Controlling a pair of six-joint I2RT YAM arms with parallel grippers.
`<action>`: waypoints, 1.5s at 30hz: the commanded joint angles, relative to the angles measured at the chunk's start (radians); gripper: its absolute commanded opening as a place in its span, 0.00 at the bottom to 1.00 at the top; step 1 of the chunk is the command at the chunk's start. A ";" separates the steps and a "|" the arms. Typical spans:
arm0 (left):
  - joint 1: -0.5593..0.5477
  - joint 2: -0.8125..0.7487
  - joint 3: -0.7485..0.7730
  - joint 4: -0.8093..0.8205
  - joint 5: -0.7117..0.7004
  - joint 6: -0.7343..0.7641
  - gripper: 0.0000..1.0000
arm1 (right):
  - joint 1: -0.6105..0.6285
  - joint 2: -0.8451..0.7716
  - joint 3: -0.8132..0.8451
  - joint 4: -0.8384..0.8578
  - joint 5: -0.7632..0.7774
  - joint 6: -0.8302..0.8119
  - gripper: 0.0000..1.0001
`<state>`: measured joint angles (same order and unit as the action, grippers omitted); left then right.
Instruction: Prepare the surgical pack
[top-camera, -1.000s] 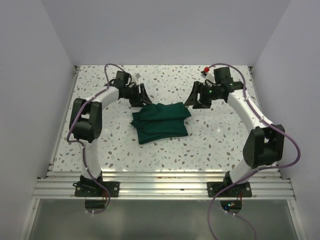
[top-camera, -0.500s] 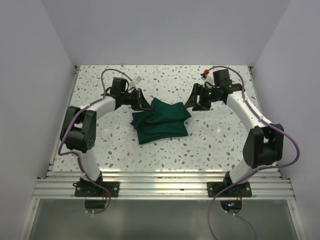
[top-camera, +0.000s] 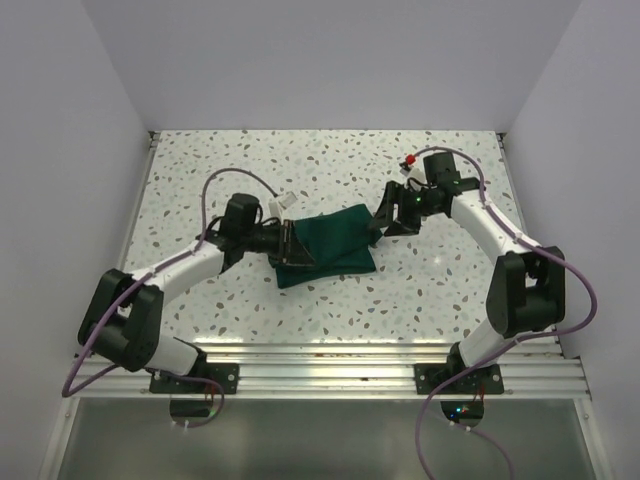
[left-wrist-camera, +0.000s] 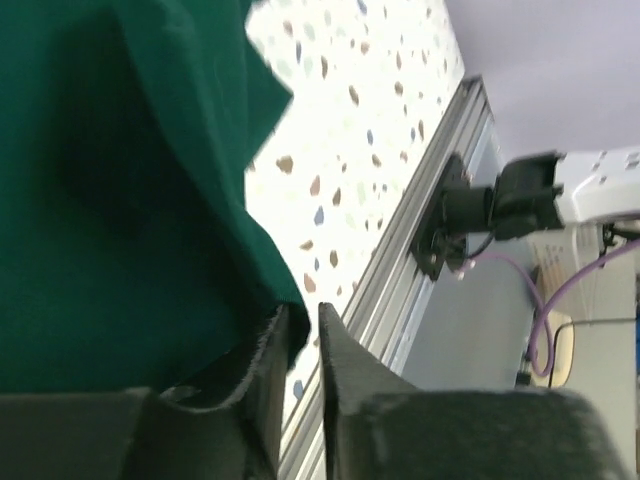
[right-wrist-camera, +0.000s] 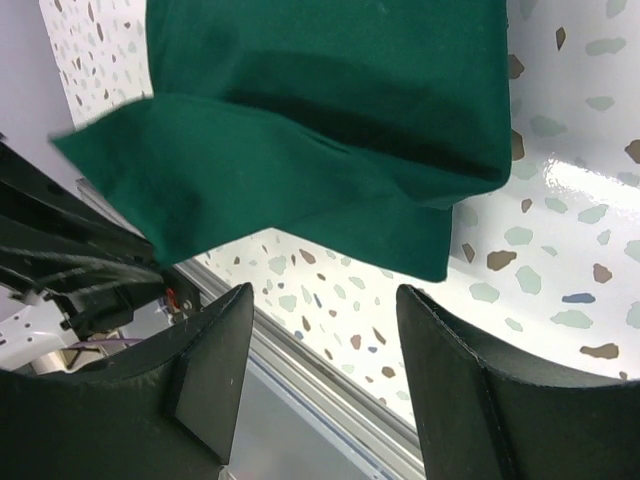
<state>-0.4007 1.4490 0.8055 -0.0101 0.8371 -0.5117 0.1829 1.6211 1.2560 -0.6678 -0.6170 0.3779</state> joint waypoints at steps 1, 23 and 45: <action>-0.075 -0.067 -0.083 0.056 -0.042 0.013 0.25 | 0.003 -0.049 -0.007 0.028 -0.018 0.004 0.63; 0.161 -0.293 -0.003 -0.378 -0.389 0.053 0.74 | -0.007 0.167 0.112 0.048 0.057 0.023 0.79; 0.237 0.106 0.087 -0.240 -0.112 -0.018 0.19 | -0.026 0.381 0.212 0.007 -0.161 -0.045 0.50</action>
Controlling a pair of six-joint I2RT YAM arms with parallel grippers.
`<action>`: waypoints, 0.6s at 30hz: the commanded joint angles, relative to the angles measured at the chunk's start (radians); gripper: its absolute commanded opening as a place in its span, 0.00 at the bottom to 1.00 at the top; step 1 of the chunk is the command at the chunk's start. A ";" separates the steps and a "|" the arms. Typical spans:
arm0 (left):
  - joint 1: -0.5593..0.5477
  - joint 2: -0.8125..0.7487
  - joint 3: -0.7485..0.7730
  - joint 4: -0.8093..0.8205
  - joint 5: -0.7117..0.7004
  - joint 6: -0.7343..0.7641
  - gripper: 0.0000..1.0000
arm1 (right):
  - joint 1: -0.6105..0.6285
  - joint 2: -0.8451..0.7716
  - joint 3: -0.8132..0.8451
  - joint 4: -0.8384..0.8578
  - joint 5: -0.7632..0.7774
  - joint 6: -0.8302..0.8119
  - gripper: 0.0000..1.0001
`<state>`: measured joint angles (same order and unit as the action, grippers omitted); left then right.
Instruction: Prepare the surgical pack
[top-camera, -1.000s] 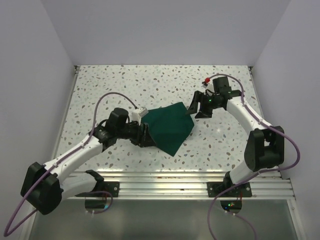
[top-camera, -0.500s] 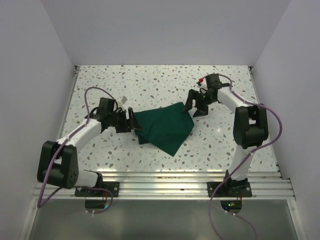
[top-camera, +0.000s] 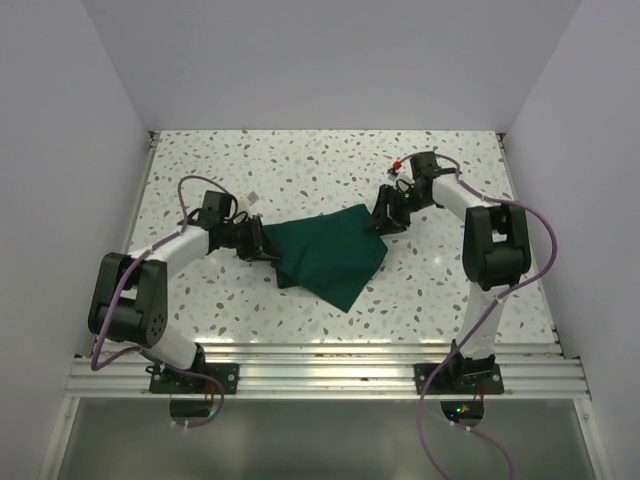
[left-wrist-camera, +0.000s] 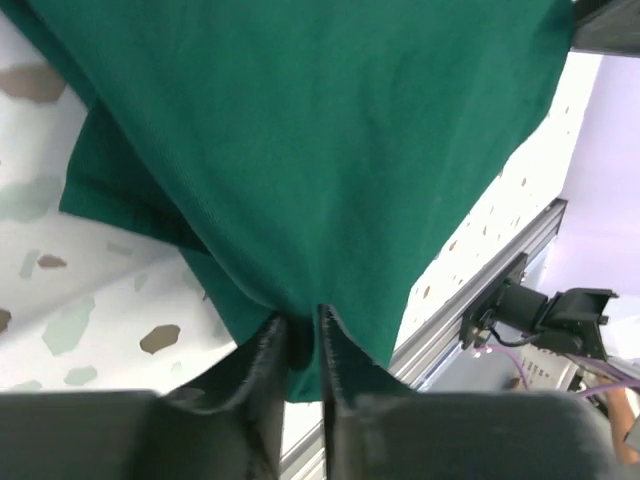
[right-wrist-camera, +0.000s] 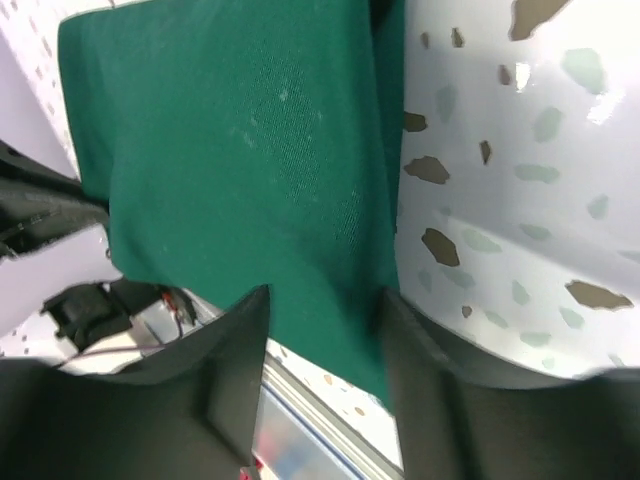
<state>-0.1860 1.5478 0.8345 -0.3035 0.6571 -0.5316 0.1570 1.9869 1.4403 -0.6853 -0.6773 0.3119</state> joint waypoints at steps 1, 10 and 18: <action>0.026 0.012 0.067 0.041 0.068 0.008 0.17 | -0.001 0.023 0.029 0.026 -0.114 0.023 0.45; 0.057 -0.031 0.176 -0.065 0.024 0.050 0.00 | -0.004 -0.019 0.086 0.018 -0.206 0.144 0.08; 0.059 -0.064 -0.047 0.009 0.044 -0.017 0.00 | -0.011 -0.030 0.037 -0.114 -0.122 0.067 0.08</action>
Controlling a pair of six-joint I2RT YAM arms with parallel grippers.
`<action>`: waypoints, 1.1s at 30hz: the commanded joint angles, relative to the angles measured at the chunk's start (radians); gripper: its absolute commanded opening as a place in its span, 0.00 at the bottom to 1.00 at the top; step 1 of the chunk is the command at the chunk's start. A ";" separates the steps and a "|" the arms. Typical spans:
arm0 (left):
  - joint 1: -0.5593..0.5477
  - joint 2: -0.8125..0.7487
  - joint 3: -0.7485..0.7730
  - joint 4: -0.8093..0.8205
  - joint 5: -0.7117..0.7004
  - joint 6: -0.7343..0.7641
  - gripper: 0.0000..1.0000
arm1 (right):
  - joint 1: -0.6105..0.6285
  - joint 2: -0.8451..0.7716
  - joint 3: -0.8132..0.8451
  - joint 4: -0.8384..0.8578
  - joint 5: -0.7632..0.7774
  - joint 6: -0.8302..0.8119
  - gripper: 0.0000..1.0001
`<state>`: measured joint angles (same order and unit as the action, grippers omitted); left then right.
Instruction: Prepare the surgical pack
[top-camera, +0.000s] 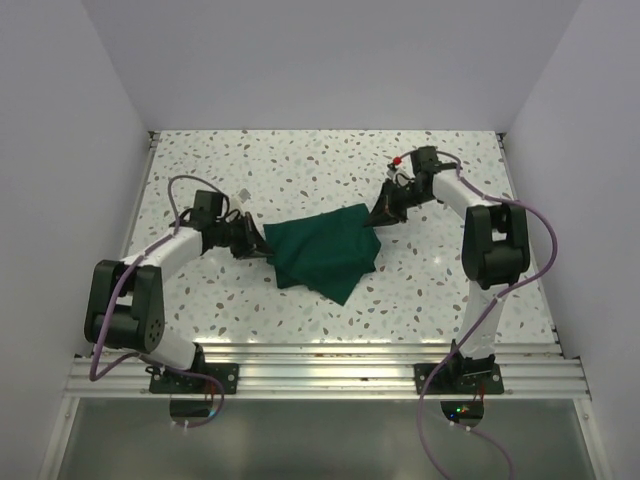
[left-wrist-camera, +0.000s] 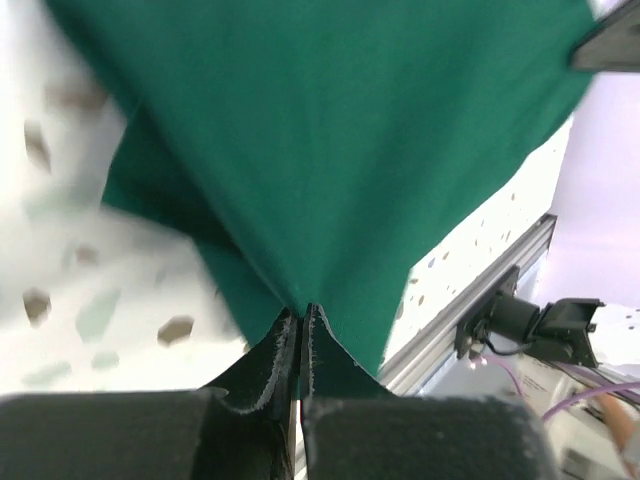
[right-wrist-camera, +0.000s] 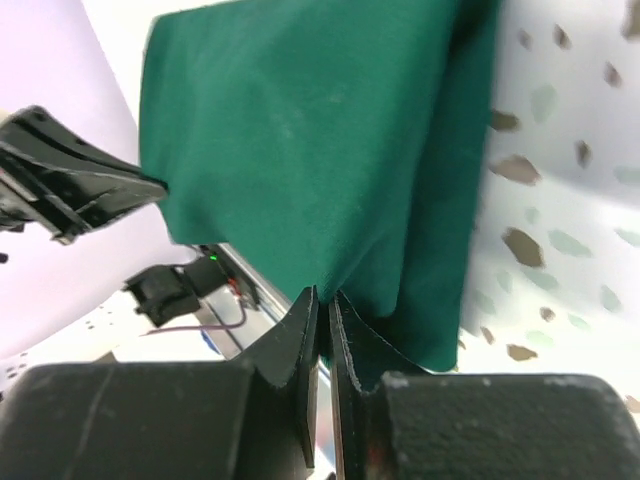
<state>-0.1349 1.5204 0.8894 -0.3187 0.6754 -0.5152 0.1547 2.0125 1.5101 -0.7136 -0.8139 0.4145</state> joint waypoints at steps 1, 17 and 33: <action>0.008 -0.043 -0.128 0.029 0.023 -0.039 0.00 | -0.012 -0.060 -0.054 -0.087 0.028 -0.042 0.08; 0.009 0.007 -0.008 -0.063 -0.115 0.023 0.60 | -0.035 0.038 0.102 -0.144 0.171 -0.100 0.64; 0.027 0.303 0.250 -0.051 -0.119 -0.025 0.54 | -0.011 0.245 0.289 -0.030 0.133 -0.003 0.60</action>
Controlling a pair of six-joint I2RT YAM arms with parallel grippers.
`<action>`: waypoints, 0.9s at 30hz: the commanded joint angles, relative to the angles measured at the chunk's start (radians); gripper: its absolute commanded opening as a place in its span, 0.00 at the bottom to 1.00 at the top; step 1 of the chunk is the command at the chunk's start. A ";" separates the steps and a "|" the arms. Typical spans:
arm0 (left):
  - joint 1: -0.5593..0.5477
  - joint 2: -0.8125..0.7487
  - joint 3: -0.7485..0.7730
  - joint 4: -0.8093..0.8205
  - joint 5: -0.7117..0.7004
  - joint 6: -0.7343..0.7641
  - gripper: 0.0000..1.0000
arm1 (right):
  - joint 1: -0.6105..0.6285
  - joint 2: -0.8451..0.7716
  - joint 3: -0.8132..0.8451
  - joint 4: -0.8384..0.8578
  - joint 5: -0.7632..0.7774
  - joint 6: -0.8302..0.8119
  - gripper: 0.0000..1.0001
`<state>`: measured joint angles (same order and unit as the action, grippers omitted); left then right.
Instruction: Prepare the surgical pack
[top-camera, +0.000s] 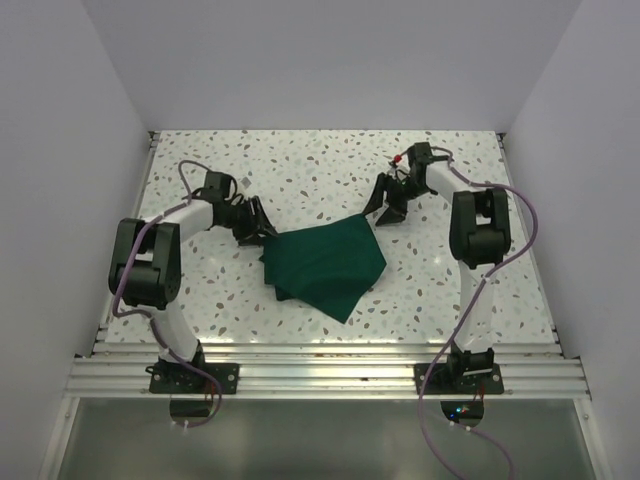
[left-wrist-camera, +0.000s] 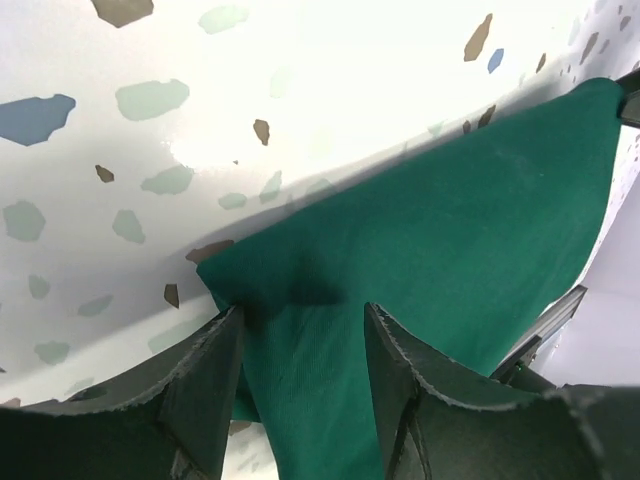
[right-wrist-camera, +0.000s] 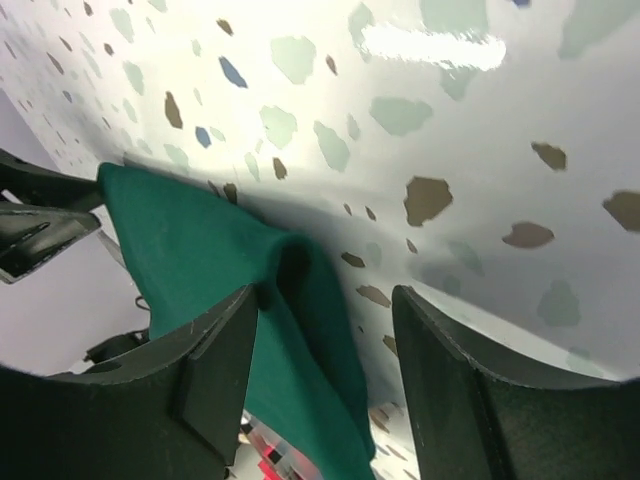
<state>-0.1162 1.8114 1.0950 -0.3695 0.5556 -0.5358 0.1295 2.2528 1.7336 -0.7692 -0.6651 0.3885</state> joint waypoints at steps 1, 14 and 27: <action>0.009 0.020 0.046 0.009 0.003 -0.007 0.54 | 0.021 0.020 0.084 0.025 -0.027 0.026 0.59; 0.026 0.051 0.077 0.001 -0.012 -0.015 0.00 | 0.050 0.080 0.149 0.048 -0.019 0.082 0.11; 0.089 -0.020 0.045 -0.060 -0.071 0.043 0.23 | 0.044 0.217 0.481 -0.062 0.050 0.058 0.28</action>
<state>-0.0532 1.8503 1.1423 -0.3843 0.5133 -0.5282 0.1970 2.4786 2.1311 -0.7864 -0.6430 0.4606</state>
